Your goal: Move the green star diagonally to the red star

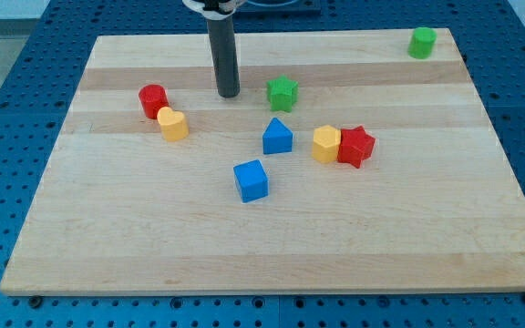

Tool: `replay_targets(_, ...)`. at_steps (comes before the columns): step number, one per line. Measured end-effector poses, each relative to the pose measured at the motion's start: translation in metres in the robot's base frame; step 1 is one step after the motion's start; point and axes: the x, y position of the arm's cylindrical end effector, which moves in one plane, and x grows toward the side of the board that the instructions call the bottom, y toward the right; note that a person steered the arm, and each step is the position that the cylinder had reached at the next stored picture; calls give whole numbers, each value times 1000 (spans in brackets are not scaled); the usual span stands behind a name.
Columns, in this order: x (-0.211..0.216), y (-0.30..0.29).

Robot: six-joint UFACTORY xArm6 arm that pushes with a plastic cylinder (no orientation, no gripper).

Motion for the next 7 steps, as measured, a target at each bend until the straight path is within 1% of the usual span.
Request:
replay_targets(1, 7, 12)
replay_targets(2, 21, 35)
replay_targets(3, 24, 61)
replay_targets(5, -3, 79)
replay_targets(7, -3, 141)
